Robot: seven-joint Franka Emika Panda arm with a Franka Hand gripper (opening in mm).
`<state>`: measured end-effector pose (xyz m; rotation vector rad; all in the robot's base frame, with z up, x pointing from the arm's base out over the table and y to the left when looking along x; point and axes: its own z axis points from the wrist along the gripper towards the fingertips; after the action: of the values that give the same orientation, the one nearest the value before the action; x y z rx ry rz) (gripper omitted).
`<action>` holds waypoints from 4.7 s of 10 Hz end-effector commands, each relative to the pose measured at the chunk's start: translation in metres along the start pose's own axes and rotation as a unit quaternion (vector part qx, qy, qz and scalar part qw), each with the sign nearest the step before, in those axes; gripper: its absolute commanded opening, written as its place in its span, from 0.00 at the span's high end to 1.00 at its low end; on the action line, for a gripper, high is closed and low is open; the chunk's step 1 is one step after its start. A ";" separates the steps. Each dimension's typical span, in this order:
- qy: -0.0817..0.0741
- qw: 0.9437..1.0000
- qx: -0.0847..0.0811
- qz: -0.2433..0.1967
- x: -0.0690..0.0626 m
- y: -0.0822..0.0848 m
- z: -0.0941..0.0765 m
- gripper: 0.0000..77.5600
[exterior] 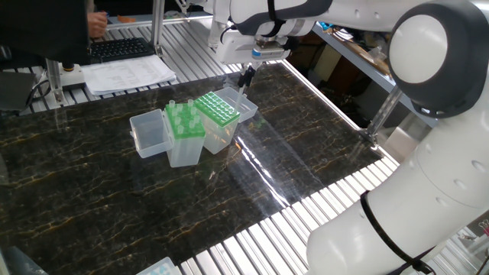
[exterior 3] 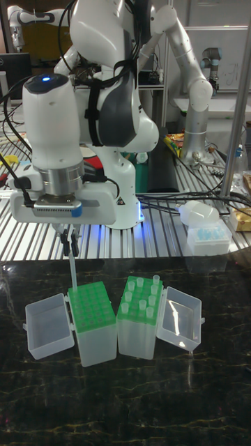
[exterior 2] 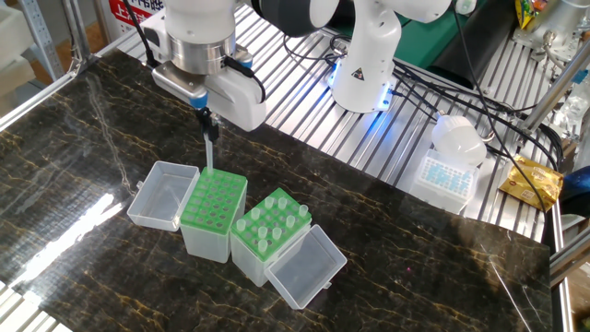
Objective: Transfer all large pipette tips from one holder to another
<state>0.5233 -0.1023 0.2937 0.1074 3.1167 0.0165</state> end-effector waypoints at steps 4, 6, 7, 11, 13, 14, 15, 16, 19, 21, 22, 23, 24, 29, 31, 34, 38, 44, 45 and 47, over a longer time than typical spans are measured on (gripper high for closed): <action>0.000 1.000 -0.001 0.004 0.000 0.000 0.000 0.00; 0.000 1.000 -0.001 0.004 0.000 0.000 0.000 0.00; 0.000 1.000 -0.001 0.004 0.000 0.000 0.000 0.00; 0.000 1.000 -0.001 0.004 0.000 0.000 0.000 0.00; 0.000 1.000 -0.001 0.004 0.000 0.000 0.000 0.00; 0.000 1.000 -0.001 0.004 0.000 0.000 0.000 0.00; 0.010 0.999 0.004 0.046 0.002 0.003 -0.001 0.00; 0.011 0.998 0.004 0.055 0.004 0.005 -0.003 0.00; 0.013 0.997 0.006 0.073 0.008 0.013 -0.007 0.00; 0.014 0.996 0.007 0.087 0.010 0.019 -0.008 0.00; 0.015 0.994 0.007 0.112 0.014 0.029 -0.008 0.00; 0.015 0.991 0.008 0.134 0.016 0.036 -0.007 0.00; 0.015 0.987 0.009 0.157 0.019 0.043 -0.006 0.00; 0.015 0.974 0.008 0.227 0.028 0.063 0.000 0.00; 0.013 0.970 0.007 0.242 0.029 0.069 0.005 0.00; 0.008 0.964 0.003 0.266 0.031 0.080 0.018 0.00; 0.000 0.951 0.001 0.309 0.029 0.093 0.029 0.00; -0.007 0.943 -0.008 0.333 0.018 0.104 0.041 0.00; -0.010 0.941 -0.008 0.337 0.017 0.107 0.044 0.00; -0.014 0.936 -0.009 0.352 0.015 0.115 0.049 0.00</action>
<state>0.5150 0.0107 0.2476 1.1692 2.8738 0.0506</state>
